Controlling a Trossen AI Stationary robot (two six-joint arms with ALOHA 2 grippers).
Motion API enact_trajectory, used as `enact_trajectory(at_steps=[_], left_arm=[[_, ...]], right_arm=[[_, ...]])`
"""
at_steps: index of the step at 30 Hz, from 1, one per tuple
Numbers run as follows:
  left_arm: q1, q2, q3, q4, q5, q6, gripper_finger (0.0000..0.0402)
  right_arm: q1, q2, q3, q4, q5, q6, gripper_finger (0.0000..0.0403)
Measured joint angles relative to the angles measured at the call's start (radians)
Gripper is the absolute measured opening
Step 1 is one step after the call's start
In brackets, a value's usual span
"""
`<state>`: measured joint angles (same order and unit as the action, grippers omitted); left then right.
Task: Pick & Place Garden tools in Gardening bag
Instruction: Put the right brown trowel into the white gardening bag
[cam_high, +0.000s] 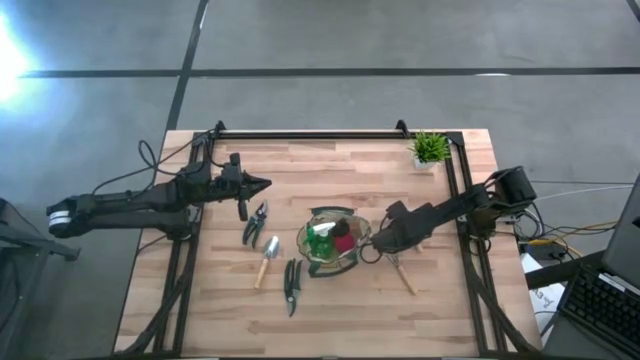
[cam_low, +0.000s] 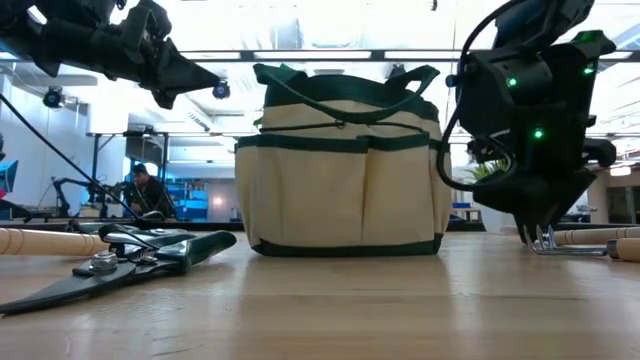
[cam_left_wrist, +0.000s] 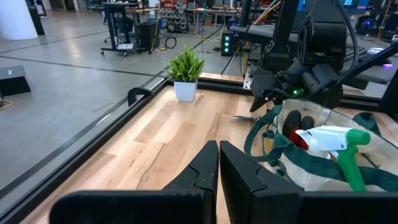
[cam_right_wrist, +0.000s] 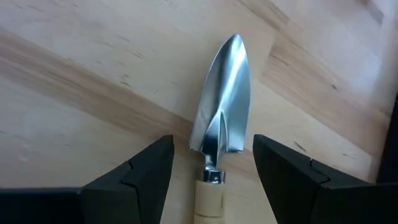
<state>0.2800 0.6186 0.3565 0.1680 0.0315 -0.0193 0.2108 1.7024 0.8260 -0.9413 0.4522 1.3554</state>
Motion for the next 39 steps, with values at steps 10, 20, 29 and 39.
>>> enact_trajectory(at_steps=[10, 20, 29, 39], left_arm=[[0.000, 0.000, 0.000, -0.005, -0.011, -0.001, 0.0019], [0.000, 0.000, 0.000, -0.009, -0.011, -0.006, 0.0019], [0.000, 0.000, 0.000, -0.009, -0.011, -0.007, 0.0019], [0.000, 0.000, 0.000, -0.012, -0.011, -0.008, 0.0019]], right_arm=[[-0.030, 0.002, -0.011, 0.017, 0.056, -0.025, 0.0200], [-0.047, 0.002, -0.023, 0.010, 0.018, -0.049, 0.0103], [-0.045, 0.001, -0.015, -0.057, -0.002, -0.053, 0.0012], [-0.035, -0.129, 0.055, -0.200, -0.025, -0.055, 0.0007]])
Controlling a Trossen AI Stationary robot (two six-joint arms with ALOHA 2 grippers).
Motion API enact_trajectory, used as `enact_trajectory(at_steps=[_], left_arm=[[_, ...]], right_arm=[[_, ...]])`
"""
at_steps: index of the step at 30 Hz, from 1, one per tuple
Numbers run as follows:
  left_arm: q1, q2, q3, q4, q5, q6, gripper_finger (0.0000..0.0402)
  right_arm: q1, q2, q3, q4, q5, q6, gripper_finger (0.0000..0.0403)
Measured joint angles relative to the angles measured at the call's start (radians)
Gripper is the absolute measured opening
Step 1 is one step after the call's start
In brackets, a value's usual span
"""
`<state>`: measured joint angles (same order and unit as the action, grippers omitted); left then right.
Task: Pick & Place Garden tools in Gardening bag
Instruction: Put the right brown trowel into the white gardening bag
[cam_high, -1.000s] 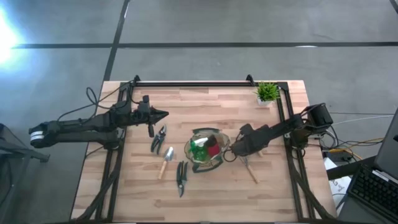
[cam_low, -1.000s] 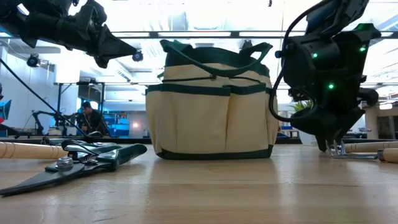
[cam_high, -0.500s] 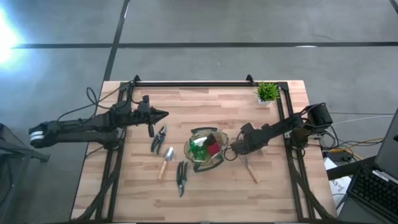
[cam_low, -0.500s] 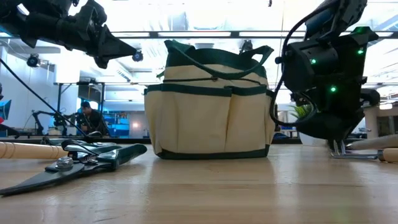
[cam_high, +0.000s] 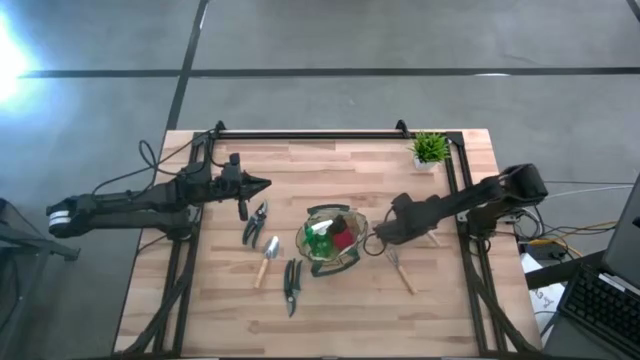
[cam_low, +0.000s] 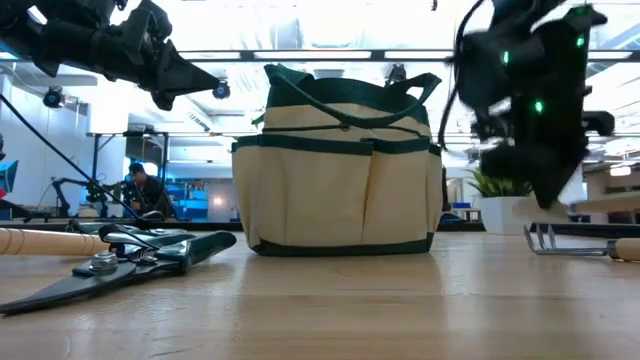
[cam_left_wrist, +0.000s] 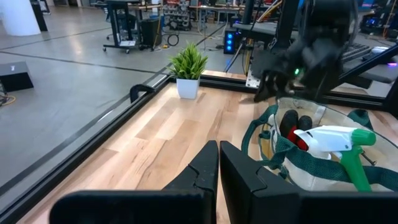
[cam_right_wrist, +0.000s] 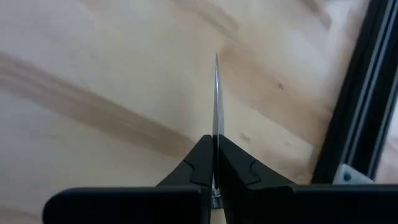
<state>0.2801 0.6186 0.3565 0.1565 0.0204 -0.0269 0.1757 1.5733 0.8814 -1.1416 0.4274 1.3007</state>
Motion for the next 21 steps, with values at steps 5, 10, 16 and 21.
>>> enact_trajectory(at_steps=[5, 10, 16, 21], left_arm=[[0.000, 0.000, 0.000, -0.001, 0.000, 0.000, 0.0020], [0.000, 0.000, 0.000, -0.001, 0.000, 0.000, 0.0019], [0.000, 0.000, 0.000, 0.000, -0.015, 0.000, 0.0020], [0.000, 0.000, 0.000, 0.000, -0.016, 0.000, 0.0019]], right_arm=[[0.040, -0.162, 0.027, 0.000, 0.079, 0.010, 0.0007], [0.122, -0.319, 0.050, 0.076, 0.263, 0.017, 0.0007], [0.246, -0.398, 0.040, 0.383, 0.545, -0.197, 0.0008], [0.320, -0.371, 0.037, 0.502, 0.710, -0.283, 0.0008]])
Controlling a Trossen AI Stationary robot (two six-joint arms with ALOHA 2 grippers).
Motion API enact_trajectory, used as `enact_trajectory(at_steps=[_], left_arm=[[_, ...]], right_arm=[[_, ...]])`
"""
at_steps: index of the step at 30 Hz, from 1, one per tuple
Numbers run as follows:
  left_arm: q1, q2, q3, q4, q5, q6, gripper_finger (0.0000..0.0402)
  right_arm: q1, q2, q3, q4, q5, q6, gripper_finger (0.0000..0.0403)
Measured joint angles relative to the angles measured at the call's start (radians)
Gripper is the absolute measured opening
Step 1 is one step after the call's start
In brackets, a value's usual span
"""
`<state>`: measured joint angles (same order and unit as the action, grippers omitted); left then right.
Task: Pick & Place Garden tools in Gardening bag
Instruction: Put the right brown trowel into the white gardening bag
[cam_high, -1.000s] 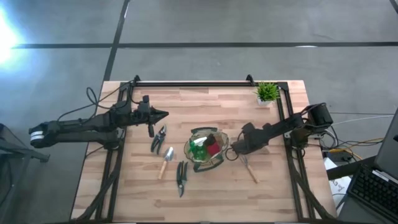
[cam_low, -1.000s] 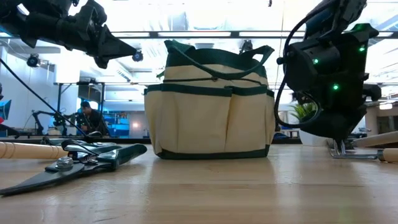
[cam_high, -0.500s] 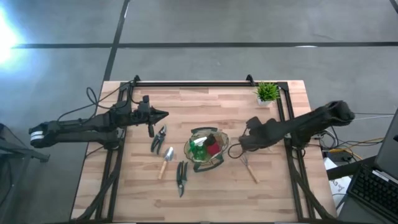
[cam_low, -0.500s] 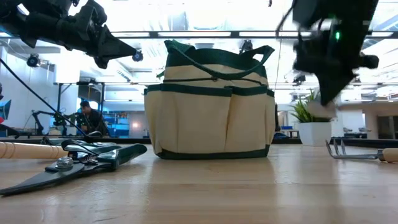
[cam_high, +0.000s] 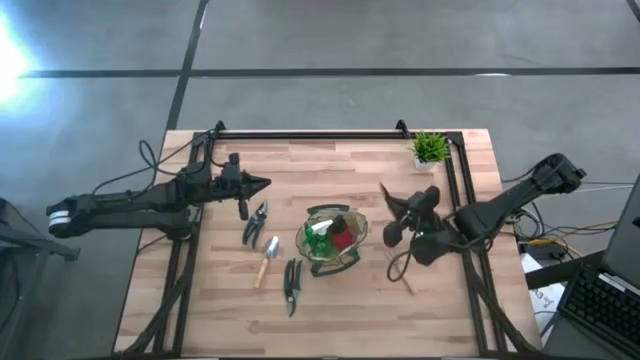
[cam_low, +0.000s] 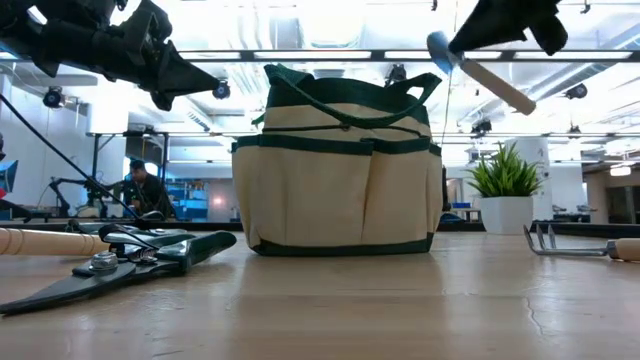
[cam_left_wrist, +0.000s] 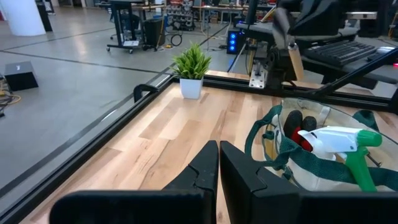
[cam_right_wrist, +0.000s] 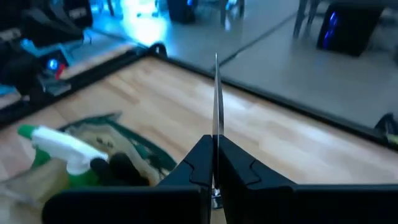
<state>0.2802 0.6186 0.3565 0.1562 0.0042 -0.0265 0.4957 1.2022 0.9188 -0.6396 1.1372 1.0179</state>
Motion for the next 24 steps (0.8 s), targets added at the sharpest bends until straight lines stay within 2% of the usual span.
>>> enact_trajectory(at_steps=[8, 14, 19, 24], left_arm=[[0.000, 0.000, 0.000, 0.017, -0.003, -0.007, 0.0019], [0.000, 0.000, 0.000, 0.064, -0.003, -0.001, 0.0020], [0.000, 0.000, 0.000, 0.080, -0.006, -0.001, 0.0019], [0.000, 0.000, 0.000, 0.089, -0.006, -0.002, 0.0019]], right_arm=[[0.094, 0.147, -0.056, 0.036, 0.265, 0.263, 0.0008], [0.116, 0.288, -0.068, 0.261, 0.412, 0.233, 0.0008], [0.102, 0.349, -0.060, 0.412, 0.433, 0.172, 0.0008], [0.085, 0.359, -0.045, 0.422, 0.434, 0.178, 0.0008]])
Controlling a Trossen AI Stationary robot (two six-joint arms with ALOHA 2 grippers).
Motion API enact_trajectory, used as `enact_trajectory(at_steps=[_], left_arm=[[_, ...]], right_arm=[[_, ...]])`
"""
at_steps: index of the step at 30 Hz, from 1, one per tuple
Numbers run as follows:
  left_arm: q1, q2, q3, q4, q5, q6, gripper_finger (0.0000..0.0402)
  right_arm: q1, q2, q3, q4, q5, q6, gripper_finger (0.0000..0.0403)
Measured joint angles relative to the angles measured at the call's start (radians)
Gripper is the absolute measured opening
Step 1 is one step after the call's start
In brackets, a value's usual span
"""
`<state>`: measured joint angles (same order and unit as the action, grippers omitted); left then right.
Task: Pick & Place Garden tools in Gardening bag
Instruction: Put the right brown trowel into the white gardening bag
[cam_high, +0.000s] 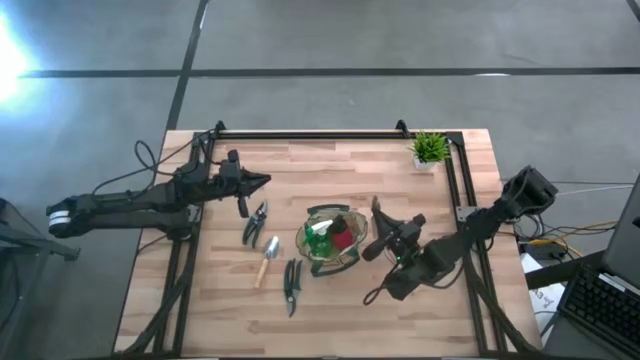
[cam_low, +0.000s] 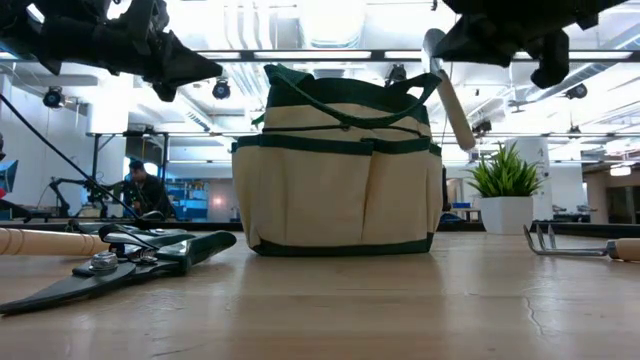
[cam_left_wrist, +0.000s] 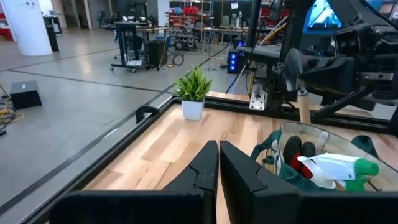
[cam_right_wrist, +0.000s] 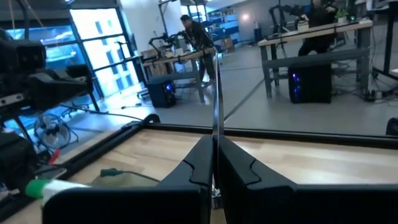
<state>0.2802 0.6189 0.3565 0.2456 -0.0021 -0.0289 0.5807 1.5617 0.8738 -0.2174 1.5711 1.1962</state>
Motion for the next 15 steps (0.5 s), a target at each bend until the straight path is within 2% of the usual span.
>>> enact_trajectory(at_steps=[15], left_arm=[[0.000, 0.005, 0.000, 0.017, 0.000, 0.001, 0.0019]], right_arm=[[-0.034, -0.001, 0.048, 0.001, 0.001, -0.079, 0.0008]])
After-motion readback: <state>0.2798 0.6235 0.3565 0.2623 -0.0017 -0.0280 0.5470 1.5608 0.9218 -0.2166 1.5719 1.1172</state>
